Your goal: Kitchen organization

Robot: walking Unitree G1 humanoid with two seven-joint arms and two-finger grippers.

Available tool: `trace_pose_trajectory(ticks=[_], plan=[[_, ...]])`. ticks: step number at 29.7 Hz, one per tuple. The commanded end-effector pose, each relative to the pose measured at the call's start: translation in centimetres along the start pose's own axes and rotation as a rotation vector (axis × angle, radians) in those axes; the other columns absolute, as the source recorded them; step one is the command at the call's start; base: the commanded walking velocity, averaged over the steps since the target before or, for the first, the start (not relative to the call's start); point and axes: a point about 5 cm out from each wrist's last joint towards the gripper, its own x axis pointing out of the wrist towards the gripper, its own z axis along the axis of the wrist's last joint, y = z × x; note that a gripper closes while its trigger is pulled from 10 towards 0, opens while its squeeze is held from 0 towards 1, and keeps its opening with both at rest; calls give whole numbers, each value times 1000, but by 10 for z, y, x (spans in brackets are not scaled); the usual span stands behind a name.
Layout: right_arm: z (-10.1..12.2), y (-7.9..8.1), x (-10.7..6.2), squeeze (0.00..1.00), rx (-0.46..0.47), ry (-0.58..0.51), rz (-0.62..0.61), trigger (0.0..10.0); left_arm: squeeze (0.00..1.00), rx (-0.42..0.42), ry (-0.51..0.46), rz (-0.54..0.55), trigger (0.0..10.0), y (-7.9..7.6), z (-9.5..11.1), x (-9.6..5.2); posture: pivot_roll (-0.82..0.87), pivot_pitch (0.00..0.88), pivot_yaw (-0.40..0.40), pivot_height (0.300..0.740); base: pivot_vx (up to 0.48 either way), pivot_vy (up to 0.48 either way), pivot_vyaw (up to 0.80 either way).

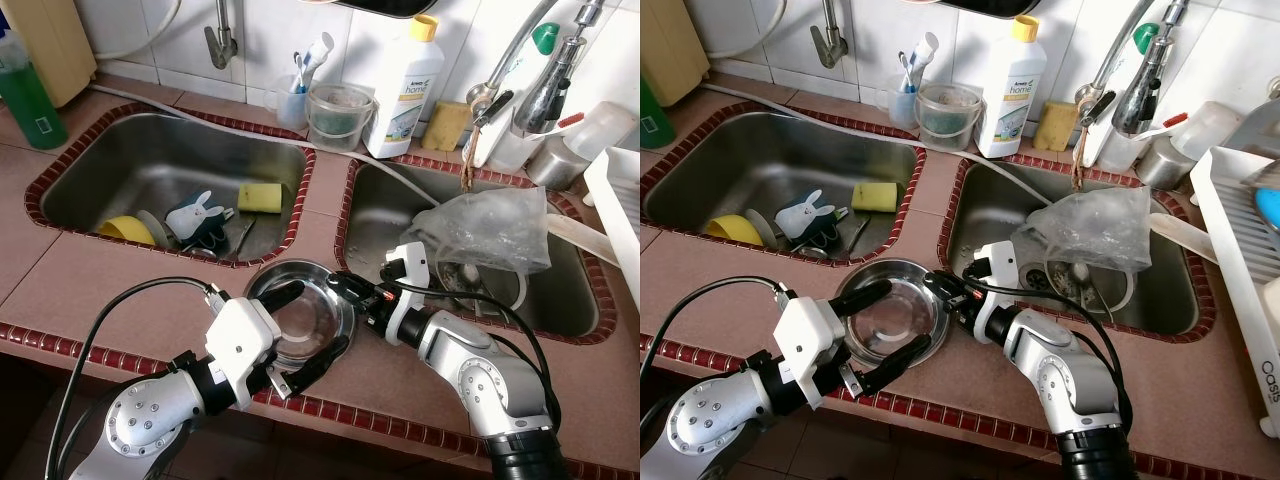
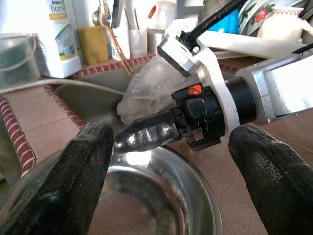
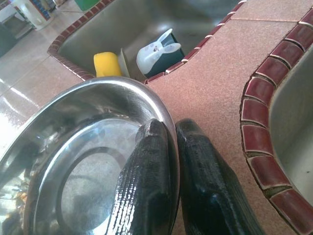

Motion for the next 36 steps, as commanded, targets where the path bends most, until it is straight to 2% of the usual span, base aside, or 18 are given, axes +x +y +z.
trace_pose_trajectory(ticks=[1,6,7,12,14,17,20,22,23,24,28,31,34,36], plan=[[0,-6,-3,0,-10,0,-34,0,0,8,-14,-25,10000,-2,4,2,-10,151,-100,740,0,0,0],[10,-9,-4,0,-45,-80,-62,0,0,-20,-40,36,10000,6,5,5,-14,143,-94,740,0,0,0],[19,-12,-5,0,-54,-146,-87,0,0,-48,-67,87,10000,13,8,7,-16,137,-91,740,0,0,0],[37,-16,-7,0,-125,-284,-144,0,0,-90,-116,202,10000,29,13,14,-17,121,-81,740,0,0,0],[50,-19,-10,0,-171,-386,-194,0,0,-117,-146,289,10000,44,15,21,-17,107,-69,740,0,0,0],[55,-19,-11,0,-175,-437,-213,0,0,-118,-154,330,10000,51,15,24,-18,99,-67,740,0,0,0],[65,-15,-12,0,-232,-511,-230,0,0,-115,-115,433,10000,66,9,31,-25,84,-58,740,0,0,0],[66,-15,-11,0,-237,-526,-234,0,0,-112,-101,447,10000,68,7,32,-25,83,-57,740,0,0,0],[69,-12,-9,0,-248,-565,-235,0,0,-81,-49,470,10000,72,2,39,-25,71,-53,740,0,0,0],[71,-10,-9,0,-262,-581,-235,0,0,-85,-42,460,10000,72,1,43,-29,66,-50,740,0,0,0],[75,-4,-6,0,-308,-619,-232,0,0,-70,-64,453,10000,74,5,55,-31,50,-43,740,0,0,0],[78,0,-5,0,-351,-641,-241,0,0,-104,-87,453,10000,76,9,67,-42,28,-31,740,0,0,0],[79,-1,-6,0,-378,-658,-259,0,0,-151,-110,467,10000,80,10,71,-51,9,-24,740,0,0,0],[79,-2,-7,0,-383,-663,-267,0,0,-154,-110,471,10000,82,10,72,-52,2,-22,740,0,0,0]])
